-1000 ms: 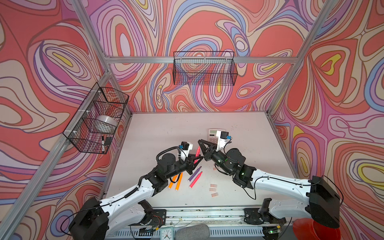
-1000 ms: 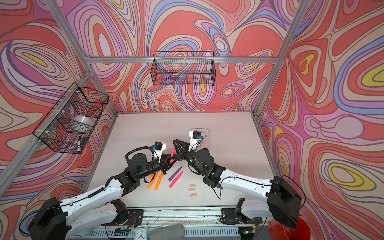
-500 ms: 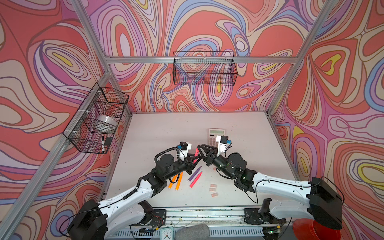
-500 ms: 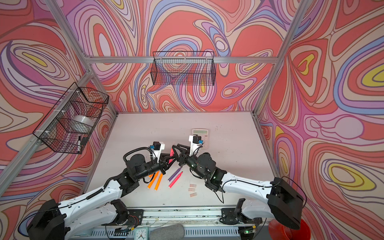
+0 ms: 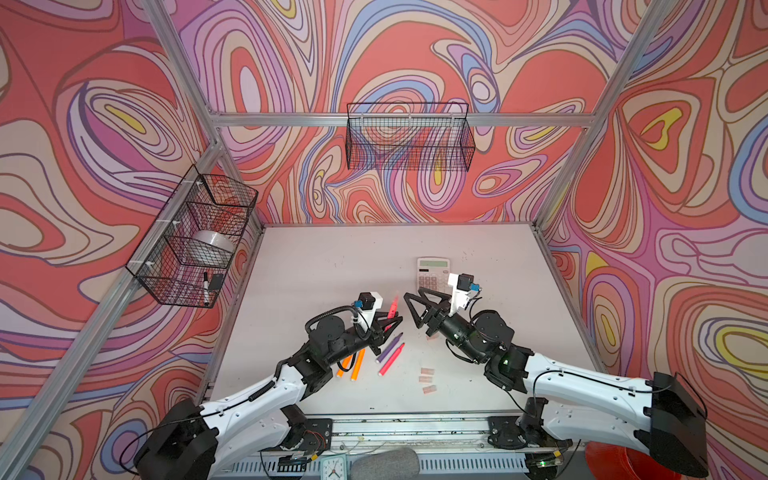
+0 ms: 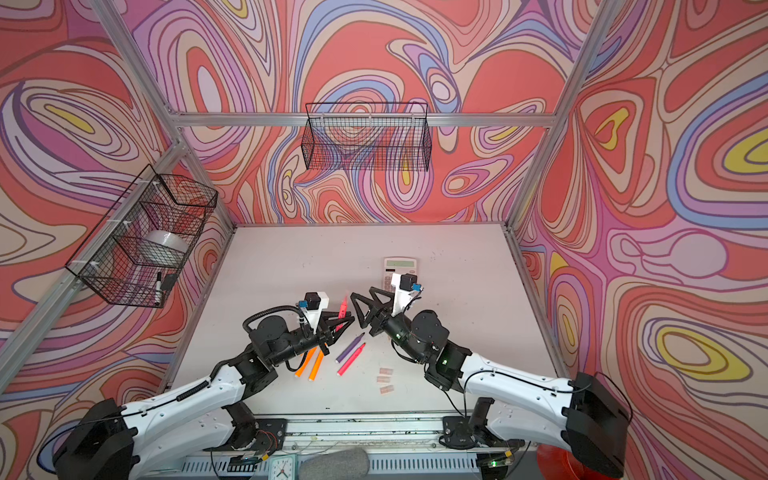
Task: Insert the pens into the pen caps
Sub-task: 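Press the cap down onto the pink pen tip with the right gripper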
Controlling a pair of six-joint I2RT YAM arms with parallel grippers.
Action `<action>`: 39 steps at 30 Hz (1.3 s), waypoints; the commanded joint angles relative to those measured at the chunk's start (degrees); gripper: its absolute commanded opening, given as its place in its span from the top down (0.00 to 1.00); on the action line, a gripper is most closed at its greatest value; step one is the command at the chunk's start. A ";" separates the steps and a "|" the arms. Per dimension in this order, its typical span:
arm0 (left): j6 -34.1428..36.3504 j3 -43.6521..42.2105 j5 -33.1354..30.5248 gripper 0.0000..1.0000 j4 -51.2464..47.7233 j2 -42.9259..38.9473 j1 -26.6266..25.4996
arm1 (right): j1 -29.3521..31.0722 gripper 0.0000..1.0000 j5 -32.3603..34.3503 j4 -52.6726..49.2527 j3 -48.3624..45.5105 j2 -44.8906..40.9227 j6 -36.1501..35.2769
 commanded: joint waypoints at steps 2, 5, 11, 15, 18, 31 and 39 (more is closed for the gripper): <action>4.74 -1.62 1.01 1.00 7.70 1.29 0.23 | 0.08 0.28 -0.25 -4.67 3.28 1.47 -1.06; 6.26 -0.85 0.76 1.00 6.44 2.08 0.23 | 0.15 0.35 -0.41 -6.75 5.74 4.18 -1.04; 6.60 -0.83 -0.22 1.00 6.48 2.68 0.19 | 0.08 0.43 -0.59 -10.11 9.27 7.74 -1.24; 7.17 -0.60 -0.45 1.00 5.84 2.70 0.18 | 0.11 0.46 -1.75 -10.29 10.15 8.51 -1.53; 7.49 -0.48 -0.85 1.00 5.02 2.29 0.23 | 0.11 0.48 -2.26 -11.40 11.23 9.17 -1.51; 7.93 -0.48 -2.26 1.00 4.46 2.35 0.19 | 0.09 0.64 -3.70 -13.90 13.37 10.75 -1.02; 7.92 -0.48 -3.75 1.00 4.41 2.46 0.20 | 0.18 0.81 -4.19 -14.25 13.39 11.13 -0.66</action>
